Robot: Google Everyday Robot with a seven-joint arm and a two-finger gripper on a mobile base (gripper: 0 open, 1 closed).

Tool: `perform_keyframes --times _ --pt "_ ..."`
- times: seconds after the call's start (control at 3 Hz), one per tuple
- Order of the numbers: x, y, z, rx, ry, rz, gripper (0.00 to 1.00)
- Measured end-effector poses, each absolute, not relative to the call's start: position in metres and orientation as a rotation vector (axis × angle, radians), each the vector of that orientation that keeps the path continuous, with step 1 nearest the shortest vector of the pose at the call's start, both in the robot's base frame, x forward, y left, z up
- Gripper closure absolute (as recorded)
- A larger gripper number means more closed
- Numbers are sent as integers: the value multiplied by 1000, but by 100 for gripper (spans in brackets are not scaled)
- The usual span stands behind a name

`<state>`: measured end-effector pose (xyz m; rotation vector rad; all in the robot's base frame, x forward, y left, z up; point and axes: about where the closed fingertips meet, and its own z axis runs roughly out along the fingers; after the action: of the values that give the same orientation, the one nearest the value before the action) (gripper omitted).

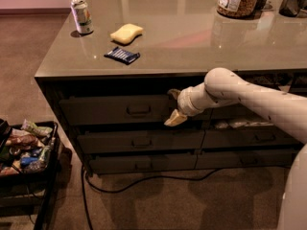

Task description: Open top drawer

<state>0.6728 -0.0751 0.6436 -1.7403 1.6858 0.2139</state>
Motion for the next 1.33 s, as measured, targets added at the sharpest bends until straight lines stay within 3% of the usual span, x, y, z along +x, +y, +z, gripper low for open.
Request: perform_keyframes --times 1.33 --pt "669 -71 651 -1752 1743 290 36"
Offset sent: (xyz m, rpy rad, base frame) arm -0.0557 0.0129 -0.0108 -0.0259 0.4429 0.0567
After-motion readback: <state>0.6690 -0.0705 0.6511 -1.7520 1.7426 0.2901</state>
